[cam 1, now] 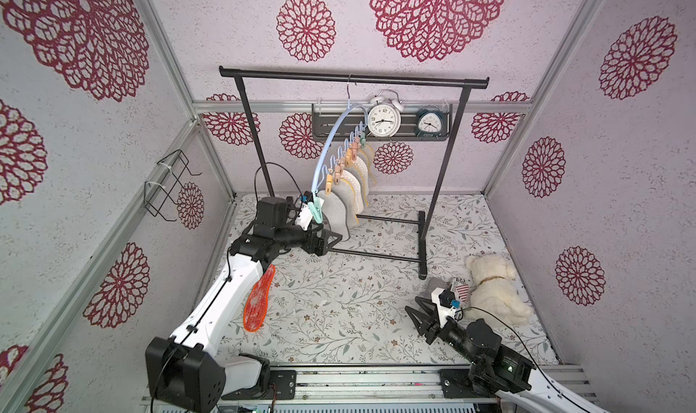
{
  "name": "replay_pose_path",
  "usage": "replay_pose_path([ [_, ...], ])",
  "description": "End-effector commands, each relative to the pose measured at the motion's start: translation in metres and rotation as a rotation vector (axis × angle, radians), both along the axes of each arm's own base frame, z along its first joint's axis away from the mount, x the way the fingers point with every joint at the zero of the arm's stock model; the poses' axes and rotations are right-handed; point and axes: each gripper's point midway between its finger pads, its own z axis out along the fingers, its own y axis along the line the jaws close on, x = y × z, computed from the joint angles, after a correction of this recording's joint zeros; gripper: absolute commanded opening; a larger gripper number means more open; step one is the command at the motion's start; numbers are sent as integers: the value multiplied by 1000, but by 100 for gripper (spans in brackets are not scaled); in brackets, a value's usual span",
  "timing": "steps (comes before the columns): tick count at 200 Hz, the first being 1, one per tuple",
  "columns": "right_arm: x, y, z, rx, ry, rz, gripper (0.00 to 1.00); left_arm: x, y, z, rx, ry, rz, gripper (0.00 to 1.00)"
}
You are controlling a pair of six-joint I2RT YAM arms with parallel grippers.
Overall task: Take the shoe insoles off the hanger
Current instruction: Remove the insole from the hanger.
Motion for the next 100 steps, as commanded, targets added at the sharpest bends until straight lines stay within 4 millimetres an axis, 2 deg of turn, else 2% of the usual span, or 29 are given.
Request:
replay_pose_path([
  [1,1,4,7,17,-22,9,49,-19,45,-31,128,13,222,90],
  [42,-1,12,-1,-13,-8,45,49,-66,95,-33,160,-123,434,89],
  [63,-1,16,-5,-26,0,62,49,-84,119,-52,218,-144,519,88],
  [100,-2,21,-11,-48,9,83,49,-93,135,-43,189,-259,608,96],
])
